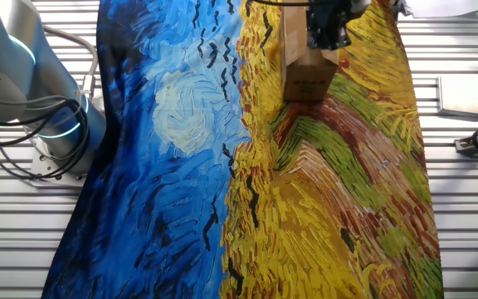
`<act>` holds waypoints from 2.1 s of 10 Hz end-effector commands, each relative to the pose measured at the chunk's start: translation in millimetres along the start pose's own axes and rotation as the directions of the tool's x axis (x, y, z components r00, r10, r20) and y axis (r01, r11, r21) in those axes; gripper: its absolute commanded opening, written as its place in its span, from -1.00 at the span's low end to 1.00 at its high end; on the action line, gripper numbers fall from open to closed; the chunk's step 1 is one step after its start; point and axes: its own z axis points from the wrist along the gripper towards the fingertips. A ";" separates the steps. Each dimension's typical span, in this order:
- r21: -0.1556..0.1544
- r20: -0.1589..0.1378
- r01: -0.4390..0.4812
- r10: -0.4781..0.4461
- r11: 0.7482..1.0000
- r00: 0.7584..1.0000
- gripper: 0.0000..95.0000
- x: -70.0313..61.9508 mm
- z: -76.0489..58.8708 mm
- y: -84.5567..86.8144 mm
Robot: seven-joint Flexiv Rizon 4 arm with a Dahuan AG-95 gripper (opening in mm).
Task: Open a box
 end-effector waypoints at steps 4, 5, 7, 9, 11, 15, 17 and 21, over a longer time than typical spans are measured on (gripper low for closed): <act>-0.043 -0.017 -0.027 0.026 0.999 1.000 -1.00 12.0 -2.9 15.5; -0.046 -0.024 -0.030 0.029 0.999 0.999 -1.00 17.8 -4.7 19.3; -0.052 -0.028 -0.039 0.037 0.998 0.999 -1.00 31.0 -3.0 25.5; -0.059 -0.024 -0.053 0.051 0.997 0.998 -1.00 43.9 5.9 30.5; -0.057 -0.021 -0.059 0.057 0.997 0.998 -1.00 51.1 15.2 37.4; -0.055 -0.017 -0.055 0.055 0.997 0.998 -1.00 51.1 35.5 44.3; -0.054 -0.018 -0.049 0.048 0.997 0.999 -1.00 49.8 41.3 43.3; -0.050 -0.023 -0.063 0.062 0.997 0.998 -1.00 50.4 27.3 50.4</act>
